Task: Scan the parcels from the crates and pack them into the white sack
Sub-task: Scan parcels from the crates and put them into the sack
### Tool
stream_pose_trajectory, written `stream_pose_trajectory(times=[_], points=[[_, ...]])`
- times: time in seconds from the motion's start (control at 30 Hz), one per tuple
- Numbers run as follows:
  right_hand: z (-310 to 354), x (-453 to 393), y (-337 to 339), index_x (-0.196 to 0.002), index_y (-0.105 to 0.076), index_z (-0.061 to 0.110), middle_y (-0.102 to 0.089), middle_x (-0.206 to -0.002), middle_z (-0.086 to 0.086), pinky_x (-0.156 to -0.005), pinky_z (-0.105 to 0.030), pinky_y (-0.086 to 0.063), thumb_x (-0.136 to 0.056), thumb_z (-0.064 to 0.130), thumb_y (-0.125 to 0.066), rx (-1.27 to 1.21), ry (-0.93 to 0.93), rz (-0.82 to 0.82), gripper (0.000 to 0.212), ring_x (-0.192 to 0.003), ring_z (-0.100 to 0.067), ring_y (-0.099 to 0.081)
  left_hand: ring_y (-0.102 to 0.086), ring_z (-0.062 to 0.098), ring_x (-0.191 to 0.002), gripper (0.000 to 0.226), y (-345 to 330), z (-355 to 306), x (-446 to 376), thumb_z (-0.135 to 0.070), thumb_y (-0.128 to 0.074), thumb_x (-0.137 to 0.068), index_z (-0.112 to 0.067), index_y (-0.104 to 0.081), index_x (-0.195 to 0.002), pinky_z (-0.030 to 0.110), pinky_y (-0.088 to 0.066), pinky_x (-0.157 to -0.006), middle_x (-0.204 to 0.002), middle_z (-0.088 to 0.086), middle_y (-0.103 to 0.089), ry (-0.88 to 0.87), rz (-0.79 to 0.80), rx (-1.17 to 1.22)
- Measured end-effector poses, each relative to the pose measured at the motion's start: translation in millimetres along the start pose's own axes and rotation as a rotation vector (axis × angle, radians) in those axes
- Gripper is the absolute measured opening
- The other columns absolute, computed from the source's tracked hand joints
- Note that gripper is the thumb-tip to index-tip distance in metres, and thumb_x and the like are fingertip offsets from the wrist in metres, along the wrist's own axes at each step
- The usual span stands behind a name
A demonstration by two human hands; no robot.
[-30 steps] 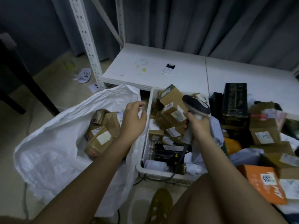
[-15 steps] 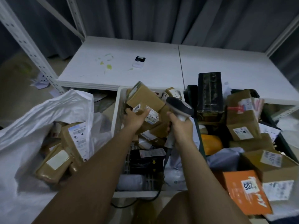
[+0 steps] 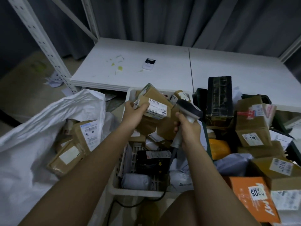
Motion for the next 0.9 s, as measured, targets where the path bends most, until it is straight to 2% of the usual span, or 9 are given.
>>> stream_pose_trajectory(times=[0.07,0.2,0.3,0.43,0.5,0.53,0.63,0.77,0.9], points=[[3,11,-1,-0.109,-0.063,0.006,-0.063,-0.070,-0.006,-0.048,-0.025,-0.043,-0.085,0.024,-0.074,-0.035,0.019,0.006,0.032,-0.049,-0.014,-0.052,-0.059,0.020,-0.106,0.063,19,-13,24,-0.038,-0.064,-0.085,-0.022,-0.032,-0.137,0.043,-0.052,-0.093,-0.121,0.002,-0.054,-0.043,0.017,0.044],[5,50,-12,-0.123,-0.060,0.012,-0.072,-0.102,-0.008,-0.054,-0.026,-0.050,-0.077,0.038,-0.079,-0.092,0.103,0.099,0.056,-0.075,-0.017,-0.066,-0.061,0.005,-0.087,0.031,63,-34,80,-0.026,-0.055,-0.095,-0.019,-0.044,-0.123,0.019,-0.054,-0.062,-0.105,-0.005,-0.060,-0.106,0.070,0.072],[-2,90,-30,-0.122,-0.062,0.008,-0.072,-0.102,-0.009,-0.053,-0.026,-0.052,-0.068,0.047,-0.083,-0.112,0.098,0.242,0.070,-0.068,-0.014,-0.066,-0.065,0.008,-0.090,0.031,96,-36,116,-0.025,-0.056,-0.093,-0.019,-0.049,-0.123,0.028,-0.055,-0.083,-0.106,0.000,-0.065,-0.112,0.060,0.107],[-13,139,-44,-0.120,-0.056,0.009,-0.068,-0.115,-0.008,-0.083,-0.037,-0.058,-0.070,0.039,-0.085,-0.043,0.101,0.280,0.065,-0.099,-0.022,-0.068,-0.063,0.014,-0.101,0.055,145,-30,156,-0.031,-0.066,-0.080,-0.020,-0.046,-0.130,0.032,-0.051,-0.091,-0.117,0.005,-0.063,-0.100,0.065,0.109],[-16,160,-50,-0.125,-0.053,0.008,-0.066,-0.120,-0.008,-0.090,-0.042,-0.056,-0.055,0.053,-0.089,0.024,0.117,0.296,0.091,-0.103,-0.023,-0.066,-0.060,0.013,-0.110,0.078,168,-26,177,-0.045,-0.070,-0.063,-0.021,-0.047,-0.133,0.035,-0.048,-0.097,-0.123,0.001,-0.062,-0.074,0.077,0.035],[-15,172,-53,-0.129,-0.051,0.007,-0.065,-0.121,-0.008,-0.090,-0.043,-0.056,-0.052,0.055,-0.088,0.062,0.135,0.308,0.098,-0.103,-0.024,-0.066,-0.059,0.013,-0.111,0.077,179,-24,187,-0.048,-0.069,-0.059,-0.022,-0.052,-0.129,0.036,-0.046,-0.100,-0.121,-0.002,-0.064,-0.067,0.086,-0.011],[-15,192,-63,-0.128,-0.056,0.008,-0.068,-0.118,-0.009,-0.091,-0.047,-0.055,-0.059,0.046,-0.086,0.139,0.227,0.380,0.084,-0.104,-0.025,-0.066,-0.062,0.013,-0.107,0.052,206,-17,212,-0.041,-0.068,-0.068,-0.023,-0.063,-0.116,0.033,-0.048,-0.096,-0.113,-0.004,-0.069,-0.069,0.114,-0.152],[-14,218,-77,-0.126,-0.059,0.004,-0.067,-0.107,-0.010,-0.076,-0.032,-0.052,-0.079,0.027,-0.079,0.292,0.323,0.473,0.055,-0.088,-0.020,-0.060,-0.063,0.013,-0.094,0.035,235,-6,235,-0.027,-0.072,-0.080,-0.021,-0.061,-0.112,0.023,-0.047,-0.069,-0.105,-0.001,-0.067,-0.092,-0.006,-0.193],[-22,243,-77,-0.130,-0.055,0.010,-0.067,-0.113,-0.008,-0.086,-0.034,-0.055,-0.084,0.025,-0.074,0.285,0.318,0.502,0.051,-0.101,-0.021,-0.064,-0.062,0.012,-0.084,0.030,252,12,248,-0.030,-0.075,-0.079,-0.025,-0.061,-0.105,0.025,-0.047,-0.070,-0.101,-0.001,-0.067,-0.084,-0.102,-0.085]])
Point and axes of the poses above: each hand's wrist, its own x-axis away from the middle knuckle, its own y-axis out of the back of the hand, z = x × y, the point moved 2 cm from there along -x, towards the middle knuckle
